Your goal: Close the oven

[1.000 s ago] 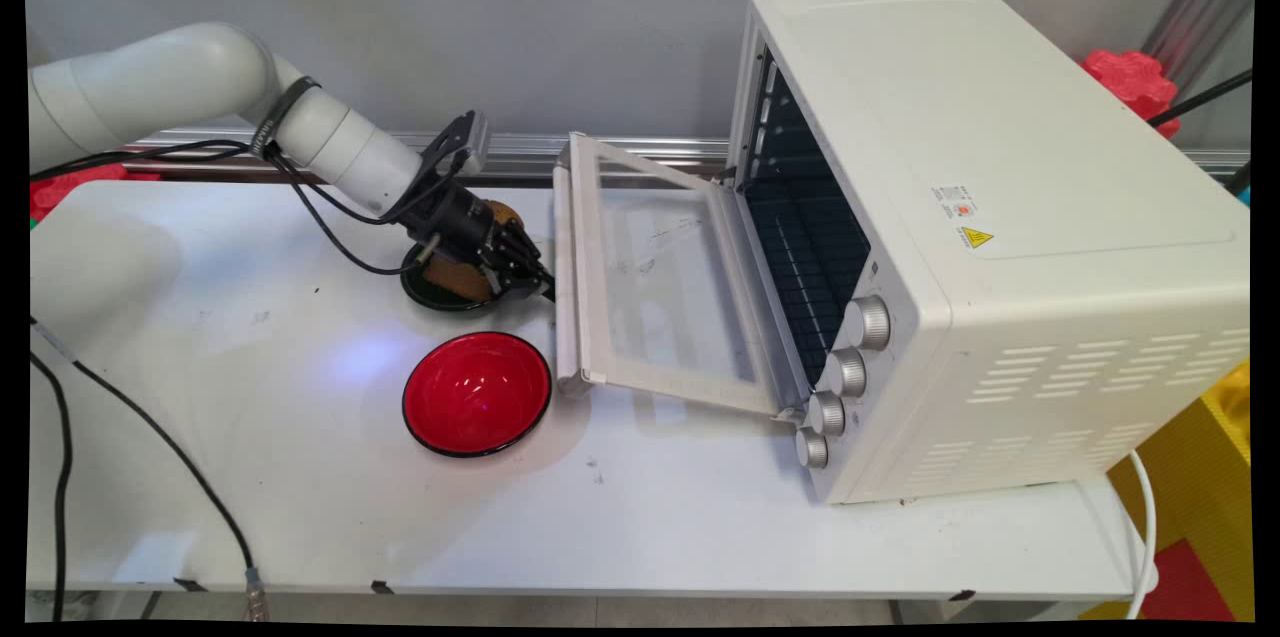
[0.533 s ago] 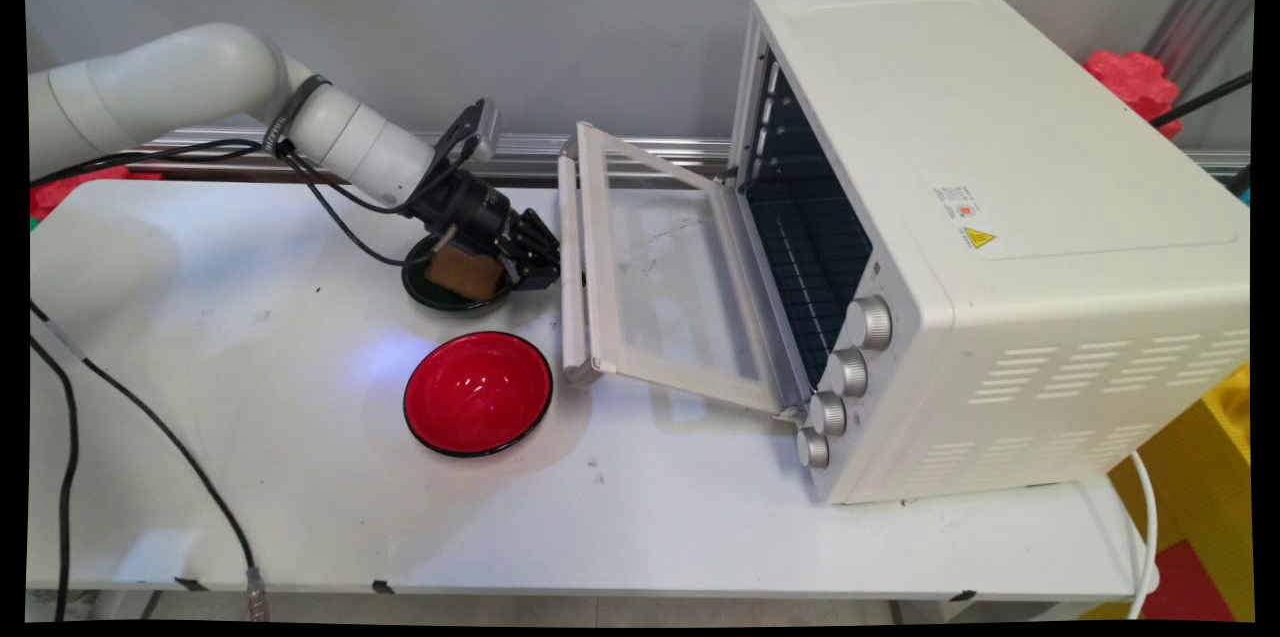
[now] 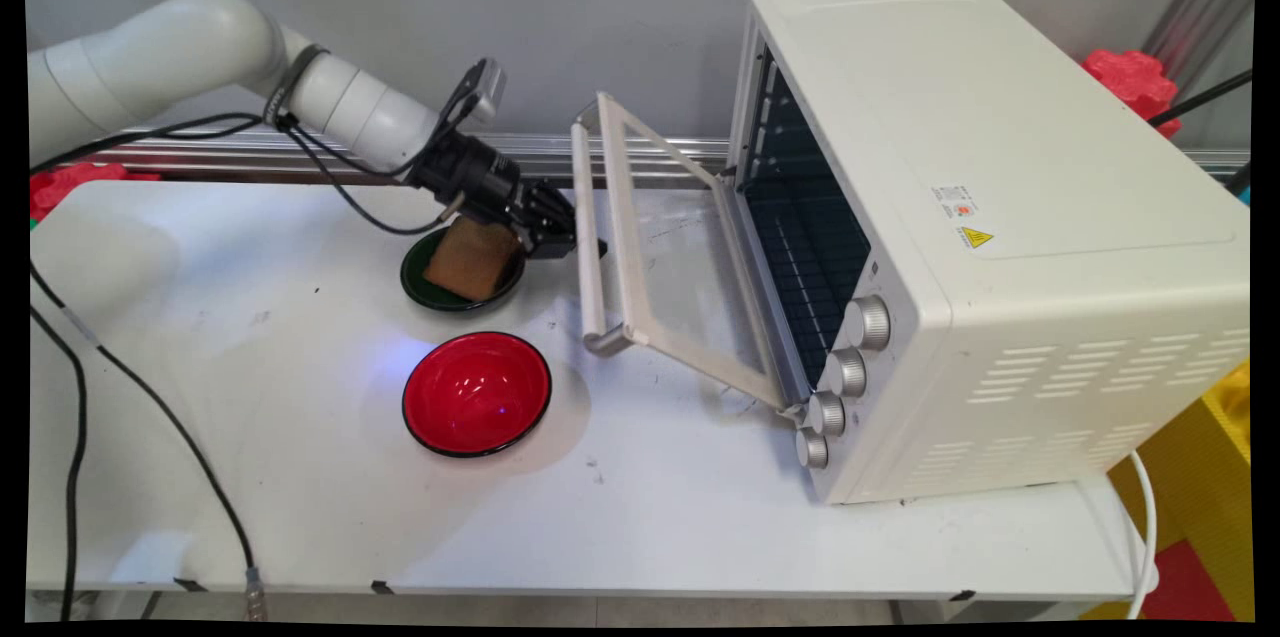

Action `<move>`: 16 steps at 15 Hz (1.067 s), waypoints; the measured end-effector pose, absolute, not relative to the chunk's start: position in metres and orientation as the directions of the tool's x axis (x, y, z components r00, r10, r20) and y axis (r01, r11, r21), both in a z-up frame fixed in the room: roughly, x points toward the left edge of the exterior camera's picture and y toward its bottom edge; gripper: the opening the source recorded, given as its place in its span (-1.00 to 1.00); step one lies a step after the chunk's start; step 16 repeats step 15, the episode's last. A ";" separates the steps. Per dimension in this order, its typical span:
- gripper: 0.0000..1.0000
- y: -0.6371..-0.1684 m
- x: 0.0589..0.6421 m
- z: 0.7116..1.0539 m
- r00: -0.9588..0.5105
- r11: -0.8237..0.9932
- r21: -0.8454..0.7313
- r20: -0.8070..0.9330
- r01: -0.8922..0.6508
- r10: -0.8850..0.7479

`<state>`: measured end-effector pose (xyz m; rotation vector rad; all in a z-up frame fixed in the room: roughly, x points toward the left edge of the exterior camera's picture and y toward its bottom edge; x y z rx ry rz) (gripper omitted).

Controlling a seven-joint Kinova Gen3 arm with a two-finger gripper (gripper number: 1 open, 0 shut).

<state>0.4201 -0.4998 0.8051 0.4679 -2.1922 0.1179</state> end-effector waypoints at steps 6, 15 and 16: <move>-1.00 -0.507 0.407 0.844 -0.509 0.932 0.067 0.822 -0.357 -0.254; -1.00 -0.512 0.392 0.889 -0.444 0.932 0.061 0.867 -0.359 -0.228; -1.00 -0.512 0.392 0.889 -0.444 0.932 0.061 0.867 -0.359 -0.228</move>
